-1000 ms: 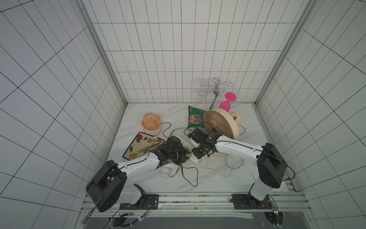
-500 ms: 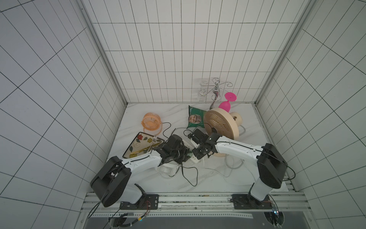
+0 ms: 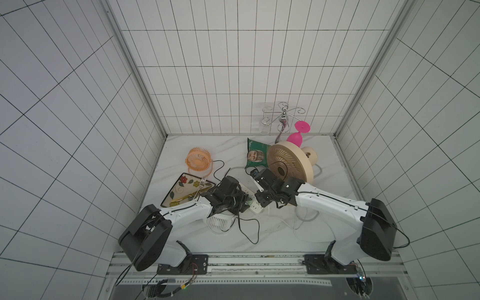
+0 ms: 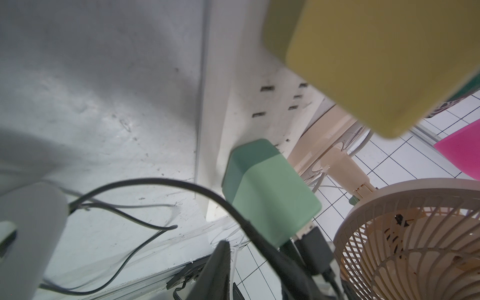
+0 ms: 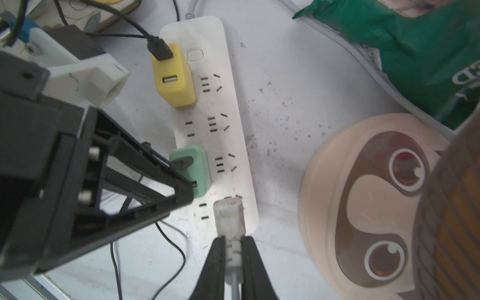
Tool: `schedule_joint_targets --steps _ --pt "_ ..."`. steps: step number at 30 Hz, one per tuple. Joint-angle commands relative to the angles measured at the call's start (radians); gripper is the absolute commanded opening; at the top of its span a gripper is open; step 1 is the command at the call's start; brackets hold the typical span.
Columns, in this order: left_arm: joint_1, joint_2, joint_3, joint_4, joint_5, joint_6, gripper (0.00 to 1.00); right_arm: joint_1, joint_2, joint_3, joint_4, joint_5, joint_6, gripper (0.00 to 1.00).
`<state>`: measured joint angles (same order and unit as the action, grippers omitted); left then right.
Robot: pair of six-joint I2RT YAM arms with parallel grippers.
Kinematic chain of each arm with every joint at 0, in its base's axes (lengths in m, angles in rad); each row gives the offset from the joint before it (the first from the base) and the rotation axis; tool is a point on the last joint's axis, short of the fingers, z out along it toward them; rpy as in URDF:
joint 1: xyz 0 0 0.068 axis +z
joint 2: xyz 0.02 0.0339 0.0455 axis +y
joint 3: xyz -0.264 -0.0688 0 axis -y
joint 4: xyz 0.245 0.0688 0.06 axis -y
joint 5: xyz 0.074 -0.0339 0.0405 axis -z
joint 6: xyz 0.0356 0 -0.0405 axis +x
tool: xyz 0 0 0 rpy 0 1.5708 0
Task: Unplug the desk fan from the power strip
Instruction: Remove the plug from the socket, then place the plug at the center of the board.
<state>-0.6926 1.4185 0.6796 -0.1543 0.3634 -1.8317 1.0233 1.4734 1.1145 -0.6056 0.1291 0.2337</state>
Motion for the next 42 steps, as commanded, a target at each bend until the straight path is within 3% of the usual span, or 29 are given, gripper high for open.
schedule_joint_targets --steps 1,11,21,26,28,34,39,42 --pt "0.002 0.053 -0.045 -0.229 -0.074 0.007 0.35 0.009 -0.099 -0.072 -0.091 0.087 0.064 0.03" --pt "0.000 0.050 0.058 -0.229 -0.096 0.101 0.45 0.040 -0.255 -0.256 -0.193 0.090 0.268 0.04" --pt "-0.012 0.024 0.198 -0.171 -0.122 0.224 0.51 0.036 -0.094 -0.219 -0.309 0.303 0.412 0.05" --pt "-0.014 -0.013 0.229 -0.171 -0.138 0.259 0.52 0.029 -0.058 -0.219 -0.319 0.336 0.429 0.05" --pt "-0.015 -0.029 0.234 -0.172 -0.143 0.267 0.52 0.029 -0.047 -0.226 -0.316 0.336 0.427 0.12" --pt "-0.008 -0.105 0.261 -0.236 -0.211 0.290 0.54 0.029 -0.051 -0.261 -0.259 0.305 0.400 0.44" --pt "0.027 -0.181 0.286 -0.295 -0.265 0.330 0.55 0.031 -0.084 -0.262 -0.200 0.244 0.347 0.57" --pt "0.056 -0.231 0.289 -0.317 -0.290 0.348 0.56 0.033 -0.128 -0.262 -0.138 0.127 0.278 0.67"
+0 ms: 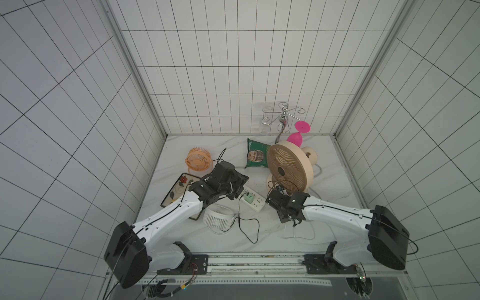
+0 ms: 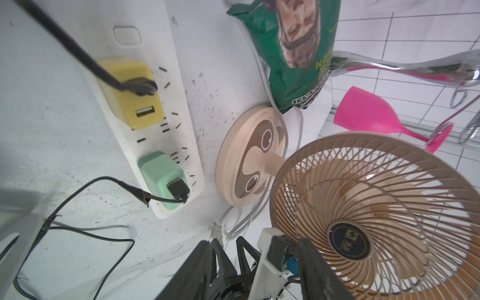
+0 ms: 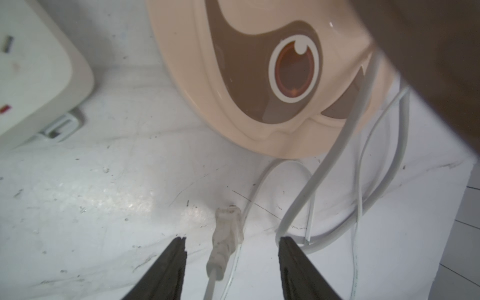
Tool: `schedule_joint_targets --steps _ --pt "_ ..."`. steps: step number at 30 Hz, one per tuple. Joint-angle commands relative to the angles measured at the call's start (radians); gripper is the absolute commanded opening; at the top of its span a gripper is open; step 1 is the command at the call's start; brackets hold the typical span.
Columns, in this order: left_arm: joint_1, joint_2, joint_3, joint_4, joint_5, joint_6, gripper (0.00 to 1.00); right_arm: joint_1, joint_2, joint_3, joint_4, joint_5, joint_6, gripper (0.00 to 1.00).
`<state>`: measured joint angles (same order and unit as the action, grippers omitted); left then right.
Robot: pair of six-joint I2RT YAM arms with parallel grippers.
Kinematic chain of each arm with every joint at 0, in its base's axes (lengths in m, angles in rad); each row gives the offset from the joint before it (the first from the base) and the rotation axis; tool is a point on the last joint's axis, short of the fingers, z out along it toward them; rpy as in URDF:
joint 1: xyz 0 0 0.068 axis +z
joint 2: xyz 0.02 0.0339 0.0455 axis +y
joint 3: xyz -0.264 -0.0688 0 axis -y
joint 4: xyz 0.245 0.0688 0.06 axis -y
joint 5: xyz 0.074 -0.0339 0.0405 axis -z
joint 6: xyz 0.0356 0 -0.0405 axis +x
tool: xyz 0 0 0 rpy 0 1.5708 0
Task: Unplug the desk fan from the power strip
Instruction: Place the plug at the center of the board, then remove the plug from the socket.
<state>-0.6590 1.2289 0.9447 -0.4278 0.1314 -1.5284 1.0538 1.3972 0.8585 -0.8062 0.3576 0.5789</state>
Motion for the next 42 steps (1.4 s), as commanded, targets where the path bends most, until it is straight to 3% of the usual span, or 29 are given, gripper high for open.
schedule_joint_targets --steps 1,6,12,23,42 --pt "0.034 -0.057 0.022 -0.054 -0.065 0.043 0.56 0.005 -0.072 -0.008 0.094 -0.152 -0.100 0.69" --pt "0.118 -0.128 -0.039 -0.102 -0.071 0.010 0.56 0.008 -0.131 0.054 0.131 -0.336 -0.224 0.77" --pt "0.201 -0.144 -0.129 -0.081 -0.010 -0.009 0.55 -0.026 -0.007 0.195 0.157 -0.381 -0.256 0.78" --pt "0.206 -0.058 -0.155 -0.030 0.079 0.038 0.51 -0.078 0.219 0.332 0.237 -0.447 -0.315 0.74" --pt "0.196 0.156 -0.132 0.072 0.164 0.184 0.39 -0.077 0.346 0.381 0.267 -0.428 -0.338 0.52"
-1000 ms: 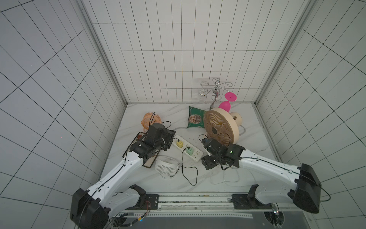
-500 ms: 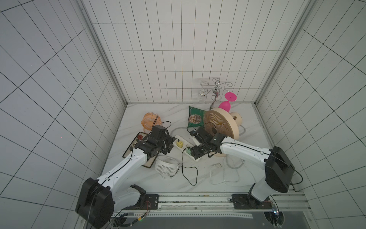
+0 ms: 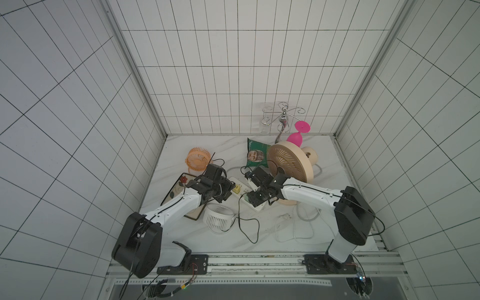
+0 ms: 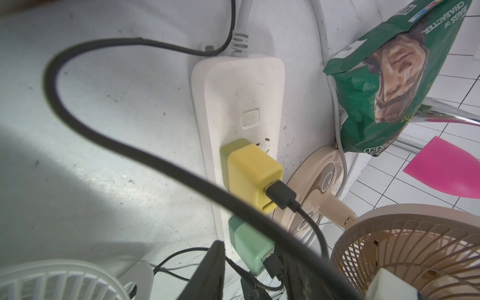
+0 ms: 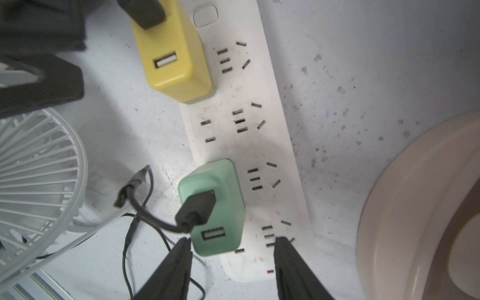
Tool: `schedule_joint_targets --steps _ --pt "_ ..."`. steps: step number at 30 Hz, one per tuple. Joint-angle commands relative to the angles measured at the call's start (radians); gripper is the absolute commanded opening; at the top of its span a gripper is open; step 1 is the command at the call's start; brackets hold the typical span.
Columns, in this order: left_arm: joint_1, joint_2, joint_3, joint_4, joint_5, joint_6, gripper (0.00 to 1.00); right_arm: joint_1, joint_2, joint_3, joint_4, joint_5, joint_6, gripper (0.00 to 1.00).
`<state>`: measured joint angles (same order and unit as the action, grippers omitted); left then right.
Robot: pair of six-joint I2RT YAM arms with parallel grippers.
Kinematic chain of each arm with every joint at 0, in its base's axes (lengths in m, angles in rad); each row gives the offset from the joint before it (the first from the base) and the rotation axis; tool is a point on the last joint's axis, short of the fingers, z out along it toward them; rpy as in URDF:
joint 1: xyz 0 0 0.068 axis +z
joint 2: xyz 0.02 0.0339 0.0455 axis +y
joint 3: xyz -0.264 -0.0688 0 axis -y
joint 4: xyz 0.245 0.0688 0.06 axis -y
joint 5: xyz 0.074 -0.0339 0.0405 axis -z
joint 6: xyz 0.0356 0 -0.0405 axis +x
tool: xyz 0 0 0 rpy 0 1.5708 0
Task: Unplug the desk fan from the power strip
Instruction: Remove the plug from the socket.
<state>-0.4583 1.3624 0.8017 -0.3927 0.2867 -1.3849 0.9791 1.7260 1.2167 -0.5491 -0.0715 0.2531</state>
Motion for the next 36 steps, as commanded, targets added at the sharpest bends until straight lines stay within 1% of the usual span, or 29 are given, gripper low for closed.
schedule_joint_targets --steps 1,7,17,23,32,36 --pt "-0.005 0.031 0.011 0.038 0.009 0.045 0.39 -0.001 0.020 0.023 0.011 0.001 -0.012 0.51" --pt "-0.004 0.068 0.009 0.051 0.005 0.058 0.38 0.002 0.027 0.023 0.018 0.003 -0.015 0.48" --pt "-0.004 0.097 0.004 0.087 0.009 0.073 0.37 0.009 0.041 0.028 0.029 0.000 -0.020 0.43" --pt "-0.005 0.118 -0.001 0.105 0.017 0.082 0.37 0.014 0.047 0.032 0.032 -0.001 -0.026 0.41" --pt "-0.003 0.148 -0.038 0.079 0.017 0.050 0.36 0.020 0.049 0.041 0.037 0.003 -0.035 0.32" --pt "-0.003 0.153 -0.050 0.039 -0.008 0.040 0.36 0.023 0.045 0.043 0.040 0.007 -0.041 0.29"
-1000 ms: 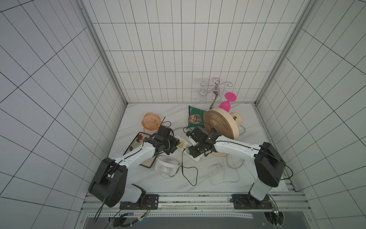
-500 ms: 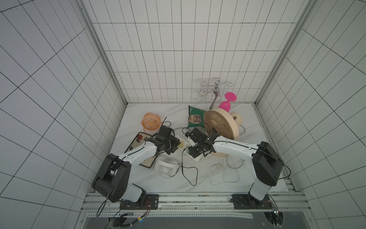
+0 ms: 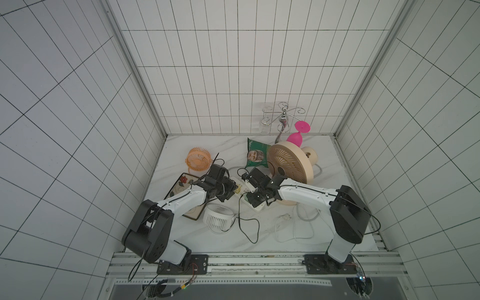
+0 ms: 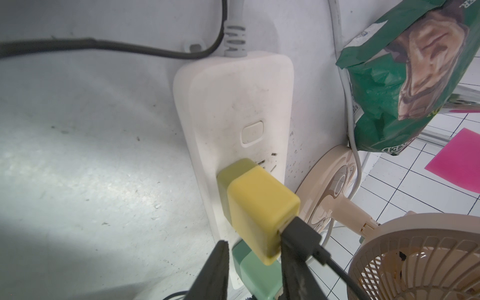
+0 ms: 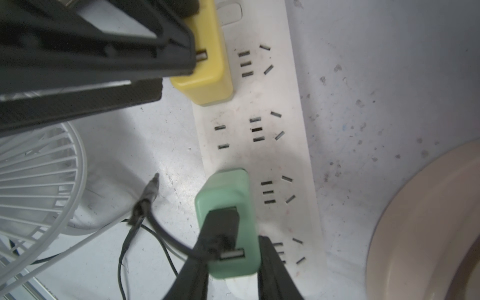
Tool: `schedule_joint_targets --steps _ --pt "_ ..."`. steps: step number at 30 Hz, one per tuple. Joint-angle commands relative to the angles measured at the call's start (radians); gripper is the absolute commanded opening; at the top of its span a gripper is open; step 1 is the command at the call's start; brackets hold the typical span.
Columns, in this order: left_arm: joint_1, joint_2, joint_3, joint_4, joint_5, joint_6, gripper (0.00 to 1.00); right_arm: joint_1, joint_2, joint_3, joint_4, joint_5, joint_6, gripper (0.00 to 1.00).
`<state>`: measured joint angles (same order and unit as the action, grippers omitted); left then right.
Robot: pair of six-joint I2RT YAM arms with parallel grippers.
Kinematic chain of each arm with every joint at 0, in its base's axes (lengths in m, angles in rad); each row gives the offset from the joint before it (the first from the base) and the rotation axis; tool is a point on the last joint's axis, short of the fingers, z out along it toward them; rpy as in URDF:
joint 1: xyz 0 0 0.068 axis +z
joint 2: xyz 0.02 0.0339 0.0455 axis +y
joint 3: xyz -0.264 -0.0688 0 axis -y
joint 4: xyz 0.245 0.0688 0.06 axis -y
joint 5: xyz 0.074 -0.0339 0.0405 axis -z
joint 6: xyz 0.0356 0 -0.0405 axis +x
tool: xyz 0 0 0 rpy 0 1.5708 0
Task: Unplug the desk fan from the power strip
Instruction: Remove the plug from the socket.
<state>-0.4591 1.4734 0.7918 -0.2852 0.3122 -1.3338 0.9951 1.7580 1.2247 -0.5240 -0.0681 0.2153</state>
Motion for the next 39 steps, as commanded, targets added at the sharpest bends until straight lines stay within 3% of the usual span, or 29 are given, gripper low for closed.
schedule_joint_targets --steps 1,10,11,14,18,22,34,39 --pt "-0.002 0.043 -0.040 -0.079 -0.040 -0.011 0.36 0.009 0.009 0.037 0.017 0.007 -0.006 0.28" --pt "-0.003 0.070 -0.054 -0.109 -0.053 -0.015 0.36 0.027 -0.021 0.028 0.043 0.038 -0.027 0.26" --pt "-0.003 0.075 -0.055 -0.108 -0.052 -0.015 0.36 0.027 -0.020 0.025 0.043 0.040 -0.025 0.29" --pt "-0.003 0.078 -0.058 -0.110 -0.051 -0.017 0.36 0.027 -0.009 0.023 0.044 0.042 -0.028 0.51" --pt "0.001 0.081 -0.062 -0.115 -0.052 -0.022 0.37 0.025 0.007 0.032 0.031 0.058 -0.040 0.61" --pt "0.002 0.083 -0.068 -0.117 -0.049 -0.024 0.37 0.018 0.025 0.046 0.027 0.052 -0.048 0.57" --pt "0.002 0.085 -0.074 -0.126 -0.049 -0.025 0.36 0.014 0.039 0.055 0.027 0.040 -0.054 0.32" --pt "-0.002 0.091 -0.077 -0.138 -0.051 -0.022 0.36 0.018 0.007 0.061 0.024 0.063 -0.055 0.27"
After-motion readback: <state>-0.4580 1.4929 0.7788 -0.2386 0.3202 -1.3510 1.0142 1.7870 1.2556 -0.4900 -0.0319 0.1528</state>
